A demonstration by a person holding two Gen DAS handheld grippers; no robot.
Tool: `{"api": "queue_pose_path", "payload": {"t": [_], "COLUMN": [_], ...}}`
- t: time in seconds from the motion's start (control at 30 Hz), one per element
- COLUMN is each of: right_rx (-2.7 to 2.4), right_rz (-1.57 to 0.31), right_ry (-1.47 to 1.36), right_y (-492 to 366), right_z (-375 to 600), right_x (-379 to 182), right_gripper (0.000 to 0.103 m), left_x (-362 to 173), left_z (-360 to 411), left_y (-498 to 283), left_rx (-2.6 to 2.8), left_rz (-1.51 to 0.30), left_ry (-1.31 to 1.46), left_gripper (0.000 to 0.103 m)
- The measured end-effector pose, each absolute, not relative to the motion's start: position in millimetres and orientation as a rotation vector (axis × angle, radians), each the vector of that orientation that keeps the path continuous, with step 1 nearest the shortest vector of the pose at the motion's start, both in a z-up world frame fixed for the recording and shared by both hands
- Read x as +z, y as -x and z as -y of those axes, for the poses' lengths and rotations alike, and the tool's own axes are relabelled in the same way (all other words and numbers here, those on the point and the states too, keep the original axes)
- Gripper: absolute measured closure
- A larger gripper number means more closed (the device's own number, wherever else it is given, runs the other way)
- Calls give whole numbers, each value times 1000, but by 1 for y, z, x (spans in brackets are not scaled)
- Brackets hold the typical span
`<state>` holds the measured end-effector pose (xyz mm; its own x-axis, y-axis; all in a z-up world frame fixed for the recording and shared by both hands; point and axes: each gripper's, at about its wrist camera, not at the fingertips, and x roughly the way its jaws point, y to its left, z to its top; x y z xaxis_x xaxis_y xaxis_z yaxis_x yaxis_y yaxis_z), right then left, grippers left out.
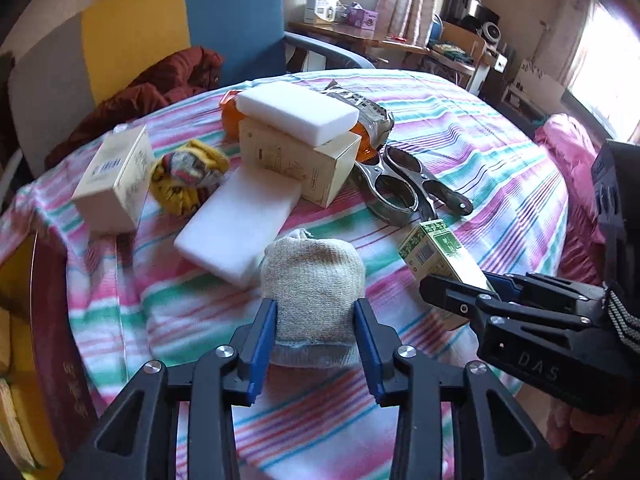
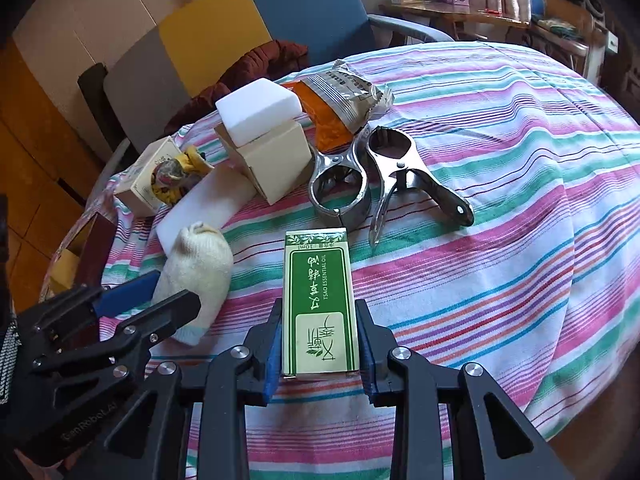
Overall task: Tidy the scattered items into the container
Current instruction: 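Carry the green box and knit cap over the gold tray with both tools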
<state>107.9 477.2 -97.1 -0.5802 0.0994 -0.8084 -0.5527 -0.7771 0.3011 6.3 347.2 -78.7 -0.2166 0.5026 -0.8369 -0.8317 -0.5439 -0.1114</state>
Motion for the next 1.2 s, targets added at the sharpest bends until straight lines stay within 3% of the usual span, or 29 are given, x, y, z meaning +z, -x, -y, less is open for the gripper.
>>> {"api": "queue_pose_path", "payload": {"t": [0.67, 1.2], "right_rx": [2614, 2822], "right_rz": [-744, -626], "right_ry": [1219, 1379], "right_y": [-74, 25], "right_z": [-385, -280], "right_x": [-49, -25], "right_gripper": [71, 71], "left_x": [-28, -16], "left_z": [-237, -116], "left_y": [-4, 70], "left_rx": [2033, 2245], "left_rz": [-238, -81], "left_ry": [1108, 1197], "left_gripper": [64, 64]}}
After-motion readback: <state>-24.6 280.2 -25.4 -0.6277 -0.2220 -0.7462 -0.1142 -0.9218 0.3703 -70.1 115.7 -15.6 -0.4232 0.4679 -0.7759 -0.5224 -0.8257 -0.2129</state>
